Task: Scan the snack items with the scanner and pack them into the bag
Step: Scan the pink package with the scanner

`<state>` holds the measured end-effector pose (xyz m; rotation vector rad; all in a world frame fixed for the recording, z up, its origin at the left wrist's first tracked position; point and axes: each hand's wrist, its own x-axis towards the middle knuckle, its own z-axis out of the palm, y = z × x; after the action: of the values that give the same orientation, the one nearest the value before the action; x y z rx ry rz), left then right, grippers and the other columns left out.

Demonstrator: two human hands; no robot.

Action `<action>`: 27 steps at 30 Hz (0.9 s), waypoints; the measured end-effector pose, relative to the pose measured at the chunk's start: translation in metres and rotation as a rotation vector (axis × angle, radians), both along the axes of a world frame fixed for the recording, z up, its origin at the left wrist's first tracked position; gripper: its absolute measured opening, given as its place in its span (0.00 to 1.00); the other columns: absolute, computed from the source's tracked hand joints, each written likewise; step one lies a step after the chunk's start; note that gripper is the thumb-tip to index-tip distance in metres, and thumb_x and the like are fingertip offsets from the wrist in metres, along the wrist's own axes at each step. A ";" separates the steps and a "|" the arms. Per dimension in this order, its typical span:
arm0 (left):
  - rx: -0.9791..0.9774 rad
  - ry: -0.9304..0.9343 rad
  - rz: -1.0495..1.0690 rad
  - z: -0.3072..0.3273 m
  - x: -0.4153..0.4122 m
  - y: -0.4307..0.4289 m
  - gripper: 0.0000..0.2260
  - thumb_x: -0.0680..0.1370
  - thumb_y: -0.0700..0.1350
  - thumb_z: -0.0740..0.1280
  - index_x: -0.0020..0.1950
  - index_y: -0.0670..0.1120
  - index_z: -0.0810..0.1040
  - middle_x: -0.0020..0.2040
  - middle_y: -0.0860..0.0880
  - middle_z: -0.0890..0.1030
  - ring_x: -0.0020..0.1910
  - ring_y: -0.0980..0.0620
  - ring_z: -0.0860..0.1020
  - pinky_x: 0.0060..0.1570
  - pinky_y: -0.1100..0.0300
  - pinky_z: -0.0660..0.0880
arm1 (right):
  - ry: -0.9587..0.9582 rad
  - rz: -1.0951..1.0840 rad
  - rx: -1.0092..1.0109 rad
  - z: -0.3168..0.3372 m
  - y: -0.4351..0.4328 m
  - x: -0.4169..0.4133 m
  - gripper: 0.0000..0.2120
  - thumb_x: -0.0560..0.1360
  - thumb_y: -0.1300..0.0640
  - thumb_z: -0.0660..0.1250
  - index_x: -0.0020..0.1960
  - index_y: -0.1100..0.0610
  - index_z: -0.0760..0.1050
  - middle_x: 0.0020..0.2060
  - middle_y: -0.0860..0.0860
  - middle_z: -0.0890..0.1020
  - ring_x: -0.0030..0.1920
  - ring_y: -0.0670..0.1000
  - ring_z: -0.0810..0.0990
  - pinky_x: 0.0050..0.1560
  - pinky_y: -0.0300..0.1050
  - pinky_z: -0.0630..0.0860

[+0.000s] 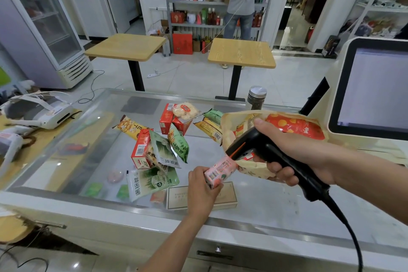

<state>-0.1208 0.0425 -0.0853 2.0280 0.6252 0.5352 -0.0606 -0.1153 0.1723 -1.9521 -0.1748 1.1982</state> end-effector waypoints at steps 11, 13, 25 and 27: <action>-0.073 0.027 0.049 0.005 -0.002 0.001 0.18 0.70 0.52 0.74 0.54 0.52 0.70 0.47 0.53 0.72 0.44 0.58 0.73 0.35 0.67 0.70 | 0.005 0.027 -0.043 -0.067 -0.002 0.011 0.34 0.70 0.27 0.55 0.49 0.59 0.74 0.25 0.49 0.70 0.22 0.46 0.66 0.21 0.37 0.64; -0.093 0.022 0.071 0.006 -0.002 0.002 0.17 0.71 0.56 0.73 0.53 0.53 0.70 0.46 0.53 0.74 0.43 0.58 0.74 0.34 0.67 0.70 | 0.002 0.033 -0.061 -0.096 -0.005 0.013 0.34 0.71 0.28 0.55 0.49 0.60 0.74 0.26 0.49 0.71 0.23 0.46 0.67 0.22 0.37 0.65; -0.392 -0.048 0.183 0.019 -0.010 0.007 0.14 0.70 0.44 0.75 0.51 0.45 0.74 0.44 0.47 0.79 0.41 0.52 0.76 0.34 0.66 0.69 | -0.094 -0.034 0.017 -0.174 -0.006 0.014 0.29 0.75 0.32 0.54 0.51 0.58 0.73 0.31 0.54 0.78 0.25 0.50 0.76 0.29 0.42 0.75; -0.443 -0.064 0.218 0.019 -0.013 0.008 0.14 0.70 0.45 0.75 0.50 0.44 0.74 0.45 0.46 0.79 0.43 0.49 0.77 0.36 0.61 0.71 | -0.326 0.020 -0.090 -0.176 -0.005 0.012 0.29 0.75 0.30 0.52 0.47 0.55 0.74 0.35 0.53 0.81 0.31 0.52 0.81 0.36 0.45 0.79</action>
<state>-0.1342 0.0501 -0.0667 1.5319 0.8500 0.5325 -0.0486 -0.1201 -0.0042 -2.2218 -0.3136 0.9062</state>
